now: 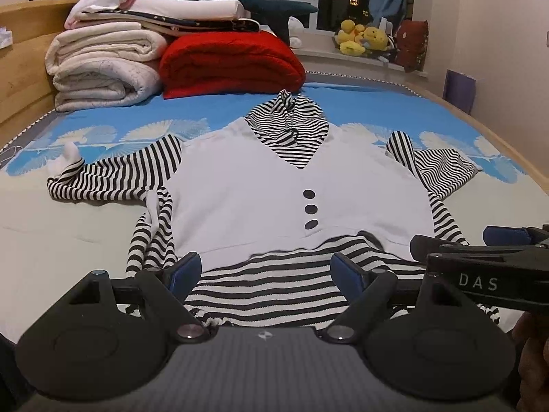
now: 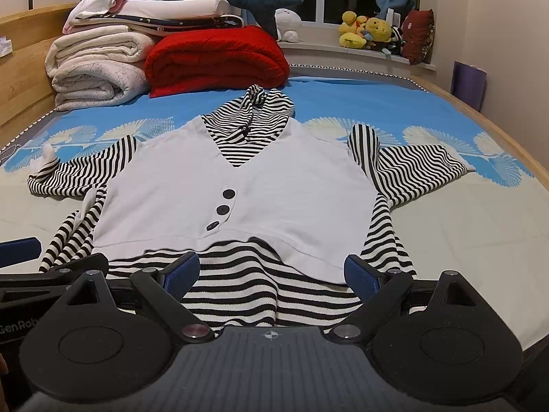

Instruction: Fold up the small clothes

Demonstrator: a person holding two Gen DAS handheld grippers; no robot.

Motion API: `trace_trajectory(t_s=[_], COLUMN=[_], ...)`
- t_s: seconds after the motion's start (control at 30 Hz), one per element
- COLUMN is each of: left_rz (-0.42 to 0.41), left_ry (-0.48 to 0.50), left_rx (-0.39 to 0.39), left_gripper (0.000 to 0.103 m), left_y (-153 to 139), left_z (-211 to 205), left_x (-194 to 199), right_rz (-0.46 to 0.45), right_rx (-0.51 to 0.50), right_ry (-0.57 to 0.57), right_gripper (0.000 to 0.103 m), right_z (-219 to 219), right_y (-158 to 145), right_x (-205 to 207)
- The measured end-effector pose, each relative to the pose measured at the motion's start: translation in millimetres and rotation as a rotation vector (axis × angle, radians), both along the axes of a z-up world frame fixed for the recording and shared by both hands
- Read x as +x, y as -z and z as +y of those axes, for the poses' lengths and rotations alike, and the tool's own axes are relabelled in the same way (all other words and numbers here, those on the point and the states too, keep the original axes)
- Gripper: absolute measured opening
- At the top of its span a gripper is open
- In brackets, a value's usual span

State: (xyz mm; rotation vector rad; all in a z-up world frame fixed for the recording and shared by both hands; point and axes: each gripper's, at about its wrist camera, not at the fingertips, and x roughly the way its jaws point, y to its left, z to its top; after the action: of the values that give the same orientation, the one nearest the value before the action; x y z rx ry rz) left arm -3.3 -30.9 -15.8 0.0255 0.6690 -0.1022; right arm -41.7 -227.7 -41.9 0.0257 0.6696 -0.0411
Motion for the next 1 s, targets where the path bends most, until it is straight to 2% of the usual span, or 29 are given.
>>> trace_trajectory(t_s=[0.5,0.67,0.77,0.83,0.87,0.9,0.93,1.0], left_rz=[0.015,0.027,0.021,0.016,0.012,0.008,0.011,0.025], left_ry=[0.008,0.010,0.013,0.025,0.033,0.043,0.053,0.078], left_rx=[-0.014,-0.014,-0.006,-0.003,-0.004,-0.003,-0.005,-0.026], left_gripper=[0.085,0.081,0.076,0.065,0.062,0.055,0.043,0.032], left_y=[1.1,3.0,3.2,2.1,0.3,-3.0,-8.0,-23.8], left_z=[2.8,2.8,2.3,2.3,2.4,2.9,3.1,5.4], left_x=[0.9,1.8,1.3,1.4,1.6,2.2,3.6,9.0], right_rz=[0.000,0.001,0.002,0.003,0.002,0.002,-0.009,-0.019], right_rx=[0.001,0.000,0.004,0.007,0.010,0.014,0.029,0.036], right_ry=[0.000,0.001,0.003,0.004,0.005,0.005,0.007,0.012], right_gripper=[0.092,0.092,0.092,0.092,0.092,0.092,0.092,0.092], right_z=[-0.8,3.2,3.5,2.2,1.4,1.8,-1.1,-2.3], right_y=[0.0,-3.5,6.0,4.4,3.6,3.4,0.0,-2.9], right_x=[0.1,-0.1,-0.2,1.0,2.6,3.1,3.5,4.1])
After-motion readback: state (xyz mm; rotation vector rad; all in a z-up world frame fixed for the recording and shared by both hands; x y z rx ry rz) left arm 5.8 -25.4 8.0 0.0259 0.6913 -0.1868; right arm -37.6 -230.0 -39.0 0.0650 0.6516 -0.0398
